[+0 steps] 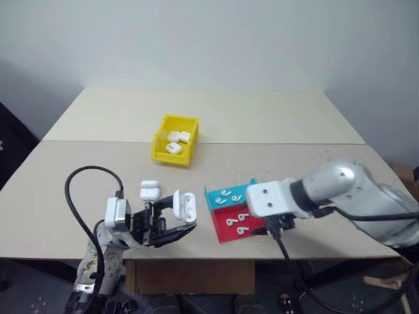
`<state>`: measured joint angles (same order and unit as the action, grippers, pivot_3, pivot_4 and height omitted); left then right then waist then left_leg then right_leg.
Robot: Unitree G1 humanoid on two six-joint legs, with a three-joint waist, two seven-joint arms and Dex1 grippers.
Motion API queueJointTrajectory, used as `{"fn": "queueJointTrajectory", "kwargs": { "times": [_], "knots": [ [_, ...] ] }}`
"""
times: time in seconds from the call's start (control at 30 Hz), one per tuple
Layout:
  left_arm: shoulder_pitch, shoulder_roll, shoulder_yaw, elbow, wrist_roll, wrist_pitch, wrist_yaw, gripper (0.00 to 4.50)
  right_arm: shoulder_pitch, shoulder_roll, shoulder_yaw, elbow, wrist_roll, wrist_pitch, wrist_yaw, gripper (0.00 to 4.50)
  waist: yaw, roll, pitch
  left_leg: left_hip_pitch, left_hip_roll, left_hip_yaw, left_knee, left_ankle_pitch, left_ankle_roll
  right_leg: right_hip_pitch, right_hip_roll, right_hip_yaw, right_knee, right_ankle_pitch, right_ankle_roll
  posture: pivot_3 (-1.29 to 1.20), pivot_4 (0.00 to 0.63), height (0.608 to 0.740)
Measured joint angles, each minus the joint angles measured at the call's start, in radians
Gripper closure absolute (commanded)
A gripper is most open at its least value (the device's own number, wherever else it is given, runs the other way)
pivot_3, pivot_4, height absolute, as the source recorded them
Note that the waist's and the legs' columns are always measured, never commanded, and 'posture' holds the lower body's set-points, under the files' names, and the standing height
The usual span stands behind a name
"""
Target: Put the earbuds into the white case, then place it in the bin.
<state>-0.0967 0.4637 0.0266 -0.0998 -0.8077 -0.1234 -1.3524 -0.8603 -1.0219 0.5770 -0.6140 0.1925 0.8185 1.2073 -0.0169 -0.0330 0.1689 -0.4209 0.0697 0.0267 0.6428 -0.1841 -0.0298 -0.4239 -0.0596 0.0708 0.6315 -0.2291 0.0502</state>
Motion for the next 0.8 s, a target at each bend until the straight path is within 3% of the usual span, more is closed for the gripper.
{"fn": "queueJointTrajectory", "kwargs": {
  "times": [0.1,0.8],
  "knots": [
    [0.033,0.003,0.027,0.0,0.003,-0.003,-0.033,1.75,-0.001,0.035,0.055,0.025,-0.051,0.006,0.007,1.98,0.0,0.0,0.0,0.0,0.0,0.0,0.0,0.0,0.0,0.0,0.0,0.0,0.0,0.001,-0.002,0.0,0.15,0.74],
    [0.108,0.002,0.062,-0.049,0.037,0.018,-0.048,1.75,0.043,0.145,0.164,0.193,-0.289,-0.181,0.08,1.98,0.001,0.0,0.0,0.0,0.0,0.0,0.0,0.0,0.0,-0.001,0.0,-0.001,0.001,0.0,-0.002,0.0,0.15,0.74]
  ]
}}
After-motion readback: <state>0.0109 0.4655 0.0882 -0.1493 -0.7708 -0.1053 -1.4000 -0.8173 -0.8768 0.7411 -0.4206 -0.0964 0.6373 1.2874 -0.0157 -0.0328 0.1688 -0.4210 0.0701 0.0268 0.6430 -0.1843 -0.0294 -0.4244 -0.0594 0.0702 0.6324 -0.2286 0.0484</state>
